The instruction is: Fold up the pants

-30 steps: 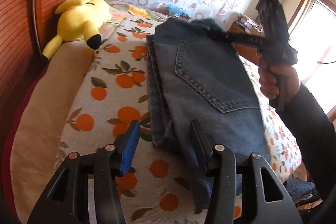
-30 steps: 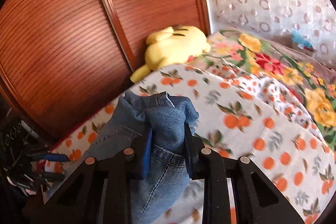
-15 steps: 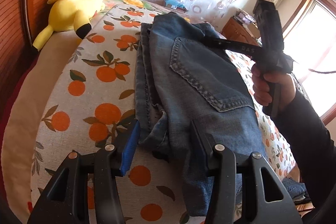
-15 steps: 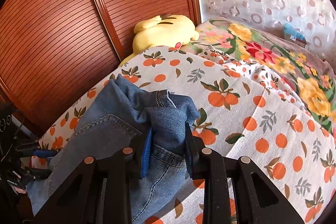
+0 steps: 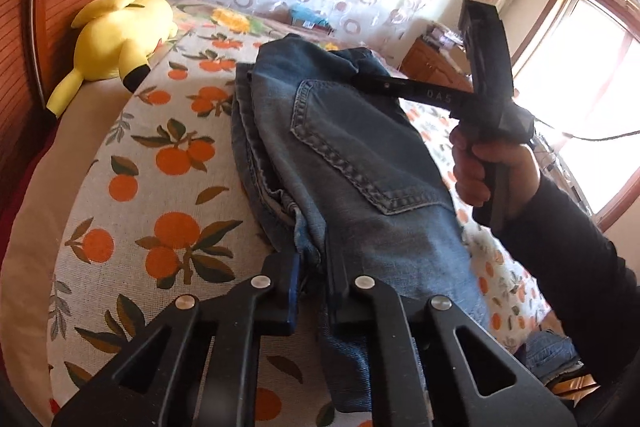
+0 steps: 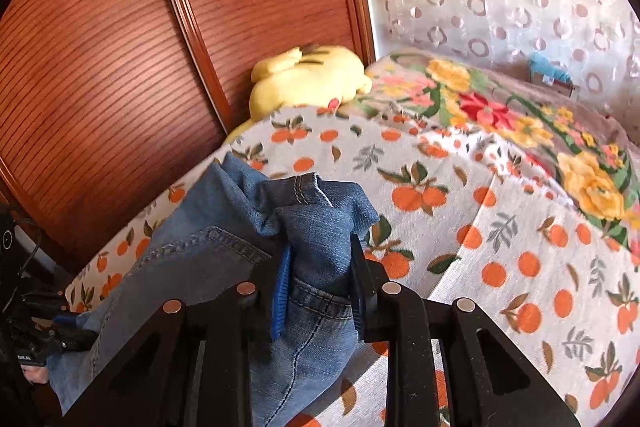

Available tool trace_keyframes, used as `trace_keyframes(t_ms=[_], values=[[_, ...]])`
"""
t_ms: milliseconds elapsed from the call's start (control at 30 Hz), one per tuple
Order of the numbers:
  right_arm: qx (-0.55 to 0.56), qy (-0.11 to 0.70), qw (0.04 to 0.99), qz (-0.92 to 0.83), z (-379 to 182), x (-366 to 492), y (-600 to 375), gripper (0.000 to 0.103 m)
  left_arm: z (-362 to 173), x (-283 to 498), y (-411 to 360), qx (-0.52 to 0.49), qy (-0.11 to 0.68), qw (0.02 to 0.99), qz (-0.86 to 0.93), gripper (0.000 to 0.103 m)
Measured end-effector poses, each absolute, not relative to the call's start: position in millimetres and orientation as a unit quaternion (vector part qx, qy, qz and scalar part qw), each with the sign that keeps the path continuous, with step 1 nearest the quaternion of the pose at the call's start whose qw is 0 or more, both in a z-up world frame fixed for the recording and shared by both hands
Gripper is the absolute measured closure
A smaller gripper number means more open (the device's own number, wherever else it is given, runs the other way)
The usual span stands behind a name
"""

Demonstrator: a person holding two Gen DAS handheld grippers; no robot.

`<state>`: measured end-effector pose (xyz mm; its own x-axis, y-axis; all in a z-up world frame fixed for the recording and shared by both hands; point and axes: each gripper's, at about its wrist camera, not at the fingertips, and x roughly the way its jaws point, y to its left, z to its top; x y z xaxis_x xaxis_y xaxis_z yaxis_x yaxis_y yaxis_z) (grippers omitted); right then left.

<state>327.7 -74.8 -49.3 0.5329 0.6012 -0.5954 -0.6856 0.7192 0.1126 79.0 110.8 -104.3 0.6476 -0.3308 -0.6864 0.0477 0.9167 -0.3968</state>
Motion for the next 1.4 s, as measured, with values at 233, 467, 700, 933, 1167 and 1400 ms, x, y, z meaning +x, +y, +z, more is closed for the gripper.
trace_keyframes(t_ms=[233, 467, 700, 933, 1167, 1400], values=[[-0.067, 0.272, 0.885, 0.373, -21.5, 315.4, -70.3, 0.078, -79.5, 74.8, 117.2, -0.161, 0.376, 0.906, -0.11, 0.094], [-0.06, 0.245, 0.893, 0.373, 3.7, 318.7, -54.3, 0.078, -59.1, 89.6, 139.9, -0.138, 0.354, 0.921, -0.093, 0.094], [-0.084, 0.254, 0.893, 0.363, -1.5, 319.0, -43.0, 0.079, -83.0, 104.1, 154.6, -0.151, 0.379, 0.909, -0.082, 0.094], [-0.073, 0.26, 0.89, 0.367, 9.7, 320.1, -32.8, 0.079, -86.3, 102.1, 162.1, -0.159, 0.379, 0.908, -0.08, 0.094], [-0.117, 0.22, 0.882, 0.4, 60.7, 282.2, 9.2, 0.079, -74.4, 72.3, 191.7, -0.208, 0.341, 0.915, -0.056, 0.094], [-0.128, 0.18, 0.865, 0.451, 103.3, 249.3, 69.0, 0.08, -26.1, 30.5, 238.5, -0.207, 0.293, 0.934, 0.0, 0.094]])
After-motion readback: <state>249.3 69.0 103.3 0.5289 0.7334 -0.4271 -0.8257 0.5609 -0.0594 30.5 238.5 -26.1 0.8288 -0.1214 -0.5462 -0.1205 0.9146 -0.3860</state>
